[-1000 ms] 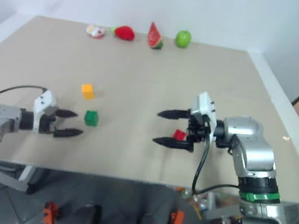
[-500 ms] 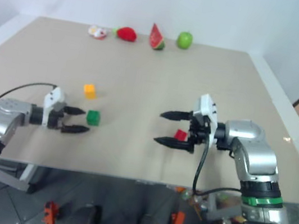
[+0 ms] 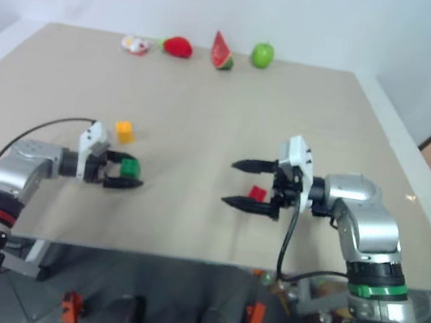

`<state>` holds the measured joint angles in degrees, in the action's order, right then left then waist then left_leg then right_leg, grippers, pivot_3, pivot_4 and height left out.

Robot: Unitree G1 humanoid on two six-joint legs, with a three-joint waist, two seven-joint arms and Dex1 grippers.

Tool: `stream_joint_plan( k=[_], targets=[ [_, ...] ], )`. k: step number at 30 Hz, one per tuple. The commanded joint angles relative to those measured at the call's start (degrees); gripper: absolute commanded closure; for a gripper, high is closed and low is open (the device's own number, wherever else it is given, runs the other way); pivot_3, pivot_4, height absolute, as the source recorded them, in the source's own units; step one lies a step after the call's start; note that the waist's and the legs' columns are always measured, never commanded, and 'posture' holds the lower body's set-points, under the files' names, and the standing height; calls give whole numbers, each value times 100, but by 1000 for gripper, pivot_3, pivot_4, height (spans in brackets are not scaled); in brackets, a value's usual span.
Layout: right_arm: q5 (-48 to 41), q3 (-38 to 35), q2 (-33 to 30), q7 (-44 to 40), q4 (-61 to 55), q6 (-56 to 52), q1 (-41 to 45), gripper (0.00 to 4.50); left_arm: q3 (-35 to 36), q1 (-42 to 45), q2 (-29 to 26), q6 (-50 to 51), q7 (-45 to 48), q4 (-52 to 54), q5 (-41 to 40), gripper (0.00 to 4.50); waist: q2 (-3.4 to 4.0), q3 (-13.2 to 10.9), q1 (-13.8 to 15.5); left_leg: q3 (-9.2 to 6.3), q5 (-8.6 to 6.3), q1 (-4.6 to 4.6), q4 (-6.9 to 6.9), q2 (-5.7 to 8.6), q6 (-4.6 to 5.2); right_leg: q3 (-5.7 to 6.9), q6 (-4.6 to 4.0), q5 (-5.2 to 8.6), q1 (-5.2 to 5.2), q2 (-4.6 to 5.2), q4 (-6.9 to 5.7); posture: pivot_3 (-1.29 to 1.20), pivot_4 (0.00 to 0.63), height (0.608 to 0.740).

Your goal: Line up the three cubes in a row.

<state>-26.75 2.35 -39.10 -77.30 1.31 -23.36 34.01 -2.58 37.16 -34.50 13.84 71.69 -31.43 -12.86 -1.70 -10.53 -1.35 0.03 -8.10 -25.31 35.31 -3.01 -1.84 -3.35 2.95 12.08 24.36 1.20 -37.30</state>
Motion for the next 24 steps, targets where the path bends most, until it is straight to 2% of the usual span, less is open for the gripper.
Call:
stream_joint_plan(
  k=[1,2,4,10,11,16,24],
  targets=[
    [-82,-104,-14,0,-81,81,95,307,32,64,-146,-13,118,48,0,258,0,0,0,0,0,0,0,0,0,0,0,0,0,0,0,0,150,740],
    [-79,-101,-11,-1,-73,83,102,307,33,42,-168,-10,145,66,-1,258,0,0,0,0,0,0,0,0,0,-1,0,0,0,1,0,0,150,740],
    [-68,-87,1,3,-48,88,130,275,37,17,-209,-8,200,74,-2,796,0,0,0,0,0,-1,2,1,0,-2,0,0,-1,2,0,0,150,740],
    [-5,-26,69,-6,93,134,267,275,7,116,-238,-35,329,-37,27,2713,0,0,0,0,0,0,4,0,0,-1,-1,-1,-1,2,0,0,150,740],
    [6,-16,79,-10,121,147,289,275,-27,164,-217,-45,326,-61,56,3151,0,0,0,0,0,0,3,0,0,-1,-1,-1,-1,2,0,0,150,740],
    [38,-22,84,-15,192,193,334,275,-220,378,-86,-130,364,-115,204,3186,0,0,1,0,0,-1,3,1,0,-2,-1,-1,-1,2,0,0,150,740],
    [78,-445,-346,80,380,265,183,275,-907,1363,956,-860,393,-779,701,3186,0,0,33,0,1,-25,18,11,0,-4,15,-2,-1,9,7,0,150,740]
  ],
)
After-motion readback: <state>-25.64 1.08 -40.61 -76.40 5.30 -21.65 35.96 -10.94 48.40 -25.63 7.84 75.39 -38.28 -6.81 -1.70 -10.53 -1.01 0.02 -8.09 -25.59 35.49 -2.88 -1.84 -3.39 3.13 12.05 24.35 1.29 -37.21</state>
